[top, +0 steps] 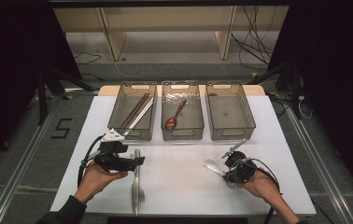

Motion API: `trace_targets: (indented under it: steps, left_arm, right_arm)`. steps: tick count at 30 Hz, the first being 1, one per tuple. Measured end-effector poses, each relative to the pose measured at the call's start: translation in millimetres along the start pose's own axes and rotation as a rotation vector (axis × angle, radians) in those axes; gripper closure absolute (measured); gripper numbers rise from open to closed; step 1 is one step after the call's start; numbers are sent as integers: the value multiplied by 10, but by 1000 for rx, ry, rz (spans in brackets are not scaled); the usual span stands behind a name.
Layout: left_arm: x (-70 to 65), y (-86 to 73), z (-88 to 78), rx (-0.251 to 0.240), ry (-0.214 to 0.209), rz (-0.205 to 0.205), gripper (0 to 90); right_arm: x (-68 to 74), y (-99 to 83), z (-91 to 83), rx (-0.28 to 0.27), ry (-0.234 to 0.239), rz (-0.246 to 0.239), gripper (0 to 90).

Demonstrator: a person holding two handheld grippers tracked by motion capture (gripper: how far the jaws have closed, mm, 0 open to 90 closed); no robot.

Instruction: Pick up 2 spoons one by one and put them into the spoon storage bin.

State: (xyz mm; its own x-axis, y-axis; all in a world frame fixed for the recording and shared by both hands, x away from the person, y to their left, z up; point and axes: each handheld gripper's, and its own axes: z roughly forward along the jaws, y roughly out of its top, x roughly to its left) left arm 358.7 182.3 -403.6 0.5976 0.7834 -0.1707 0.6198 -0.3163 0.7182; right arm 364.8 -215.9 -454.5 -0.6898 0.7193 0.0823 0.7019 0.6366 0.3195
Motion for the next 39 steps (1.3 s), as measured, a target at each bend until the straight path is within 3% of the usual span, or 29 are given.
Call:
trace_targets:
  steps: [2,6,19,29,39]
  left_arm:
    - [1,-3,2,2,1,0,173]
    - [7,-10,7,3,2,4,173]
    - [3,-26,4,4,1,0,173]
    - [9,-33,-5,-10,-6,-4,173]
    - [0,-41,4,-10,-11,-9,171]
  right_arm:
    - [17,12,-12,-11,-23,-12,864]
    - [13,6,2,-3,-20,-19,865]
    - [-61,129,-261,-160,-9,-9,865]
    - [-156,498,-472,-279,-29,-5,864]
    - [-238,996,-628,-336,-51,-5,864]
